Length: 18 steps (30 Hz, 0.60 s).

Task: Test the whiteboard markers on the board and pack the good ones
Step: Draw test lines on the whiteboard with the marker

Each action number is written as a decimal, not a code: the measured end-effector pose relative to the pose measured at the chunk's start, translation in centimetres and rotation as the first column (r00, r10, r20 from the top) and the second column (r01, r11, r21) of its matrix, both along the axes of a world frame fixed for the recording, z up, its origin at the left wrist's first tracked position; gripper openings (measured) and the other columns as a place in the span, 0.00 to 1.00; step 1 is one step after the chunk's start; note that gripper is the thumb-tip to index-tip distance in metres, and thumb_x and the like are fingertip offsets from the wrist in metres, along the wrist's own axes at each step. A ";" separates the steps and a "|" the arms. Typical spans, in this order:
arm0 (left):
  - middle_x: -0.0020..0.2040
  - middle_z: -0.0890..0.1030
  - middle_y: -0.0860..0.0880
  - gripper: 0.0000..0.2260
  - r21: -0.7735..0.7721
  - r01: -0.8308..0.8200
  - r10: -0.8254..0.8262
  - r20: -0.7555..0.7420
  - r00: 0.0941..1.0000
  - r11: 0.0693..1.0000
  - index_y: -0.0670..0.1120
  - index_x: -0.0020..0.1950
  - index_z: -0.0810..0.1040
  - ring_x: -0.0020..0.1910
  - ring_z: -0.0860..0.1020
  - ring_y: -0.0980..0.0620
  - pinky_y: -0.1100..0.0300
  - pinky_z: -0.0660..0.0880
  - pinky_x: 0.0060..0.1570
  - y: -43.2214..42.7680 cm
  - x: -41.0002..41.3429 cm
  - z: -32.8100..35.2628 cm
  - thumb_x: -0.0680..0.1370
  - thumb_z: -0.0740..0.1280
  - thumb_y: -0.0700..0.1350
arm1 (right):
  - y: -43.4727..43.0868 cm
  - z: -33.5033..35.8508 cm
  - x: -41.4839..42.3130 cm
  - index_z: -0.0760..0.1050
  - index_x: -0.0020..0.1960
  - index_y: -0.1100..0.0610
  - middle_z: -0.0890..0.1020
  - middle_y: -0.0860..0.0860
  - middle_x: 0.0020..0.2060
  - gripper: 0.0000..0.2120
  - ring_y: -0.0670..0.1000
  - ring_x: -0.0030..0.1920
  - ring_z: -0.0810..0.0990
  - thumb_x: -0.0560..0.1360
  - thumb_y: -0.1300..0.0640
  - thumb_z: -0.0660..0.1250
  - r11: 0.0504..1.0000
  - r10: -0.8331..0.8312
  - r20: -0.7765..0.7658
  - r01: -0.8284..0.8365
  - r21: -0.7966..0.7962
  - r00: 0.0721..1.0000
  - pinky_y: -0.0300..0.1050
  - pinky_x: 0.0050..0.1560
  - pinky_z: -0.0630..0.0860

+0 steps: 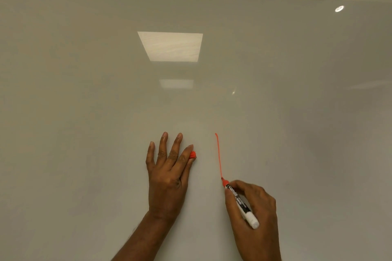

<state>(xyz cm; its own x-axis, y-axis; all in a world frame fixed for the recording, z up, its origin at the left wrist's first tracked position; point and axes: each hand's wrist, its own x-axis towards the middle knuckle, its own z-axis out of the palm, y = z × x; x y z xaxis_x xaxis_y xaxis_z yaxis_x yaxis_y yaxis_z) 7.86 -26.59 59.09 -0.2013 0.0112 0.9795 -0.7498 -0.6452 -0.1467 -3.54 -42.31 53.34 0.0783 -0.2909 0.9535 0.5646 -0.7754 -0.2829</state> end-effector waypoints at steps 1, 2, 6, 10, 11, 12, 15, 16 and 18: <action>0.72 0.75 0.44 0.16 0.000 -0.005 0.005 0.001 1.000 1.000 0.45 0.67 0.80 0.77 0.67 0.41 0.34 0.61 0.74 0.0 0.0 0.0 0.80 0.70 0.46 | -0.2 -0.4 -0.1 0.78 0.53 0.46 0.79 0.32 0.44 0.17 0.37 0.46 0.79 0.78 0.35 0.59 1.000 -0.007 -0.002 0.007 -0.019 1.000 0.36 0.48 0.77; 0.72 0.75 0.44 0.16 -0.001 -0.009 0.009 0.000 1.000 1.000 0.45 0.67 0.81 0.77 0.68 0.41 0.34 0.62 0.74 0.0 0.0 0.0 0.80 0.70 0.47 | -0.2 -0.4 -0.4 0.77 0.52 0.44 0.79 0.32 0.43 0.12 0.39 0.44 0.80 0.78 0.38 0.61 1.000 -0.015 -0.012 0.014 -0.016 1.000 0.41 0.47 0.78; 0.71 0.76 0.44 0.15 -0.007 -0.015 0.015 0.002 1.000 1.000 0.44 0.66 0.82 0.77 0.68 0.40 0.33 0.63 0.73 -0.1 0.0 0.0 0.80 0.70 0.46 | 0.3 0.3 -1.6 0.79 0.48 0.43 0.82 0.39 0.41 0.07 0.45 0.42 0.82 0.72 0.44 0.66 0.997 0.033 -0.064 -0.028 0.070 0.997 0.50 0.42 0.80; 0.71 0.76 0.44 0.15 -0.008 -0.005 0.005 0.000 1.000 1.000 0.44 0.66 0.81 0.77 0.68 0.41 0.33 0.63 0.73 -0.1 -0.2 0.0 0.80 0.71 0.46 | 0.7 3.5 -2.3 0.81 0.53 0.45 0.83 0.41 0.47 0.09 0.50 0.52 0.81 0.76 0.44 0.68 0.992 0.077 -0.055 -0.071 0.102 0.996 0.49 0.51 0.79; 0.71 0.76 0.44 0.15 -0.008 -0.006 0.006 -0.001 1.000 1.000 0.44 0.66 0.82 0.76 0.68 0.40 0.33 0.63 0.73 -0.1 -0.2 0.0 0.80 0.71 0.46 | 0.7 4.4 -2.1 0.81 0.55 0.47 0.83 0.41 0.49 0.09 0.51 0.54 0.80 0.77 0.46 0.69 0.993 0.073 -0.046 -0.069 0.098 0.996 0.48 0.52 0.78; 0.71 0.76 0.43 0.15 -0.007 -0.008 0.008 -0.001 1.000 1.000 0.44 0.66 0.82 0.76 0.68 0.40 0.33 0.63 0.73 -0.1 -0.2 0.0 0.80 0.71 0.46 | 0.7 5.3 -2.0 0.81 0.56 0.48 0.83 0.42 0.50 0.10 0.50 0.54 0.80 0.77 0.47 0.69 0.994 0.069 -0.041 -0.065 0.091 0.997 0.46 0.53 0.78; 0.71 0.76 0.43 0.15 -0.004 -0.020 0.020 -0.001 1.000 1.000 0.44 0.66 0.82 0.76 0.68 0.40 0.34 0.63 0.73 -0.1 -0.2 0.0 0.81 0.69 0.47 | 0.6 7.4 -1.0 0.81 0.60 0.50 0.83 0.44 0.52 0.15 0.49 0.56 0.80 0.77 0.45 0.68 0.995 0.060 -0.049 -0.056 0.084 0.997 0.47 0.56 0.79; 0.71 0.76 0.43 0.15 -0.001 -0.023 0.023 -0.001 1.000 1.000 0.44 0.66 0.81 0.76 0.68 0.40 0.34 0.63 0.73 -0.1 -0.2 0.0 0.81 0.69 0.47 | 0.5 7.7 -0.6 0.80 0.60 0.50 0.83 0.44 0.53 0.16 0.49 0.55 0.80 0.77 0.45 0.67 0.996 0.055 -0.049 -0.051 0.077 0.997 0.49 0.56 0.79; 0.72 0.76 0.43 0.16 0.002 -0.025 0.025 -0.001 1.000 1.000 0.44 0.67 0.81 0.77 0.68 0.40 0.33 0.63 0.73 0.0 -0.2 0.0 0.81 0.69 0.47 | 0.2 8.1 0.0 0.80 0.61 0.51 0.83 0.45 0.53 0.18 0.48 0.54 0.81 0.76 0.43 0.66 0.997 0.044 -0.043 -0.041 0.066 0.998 0.53 0.57 0.80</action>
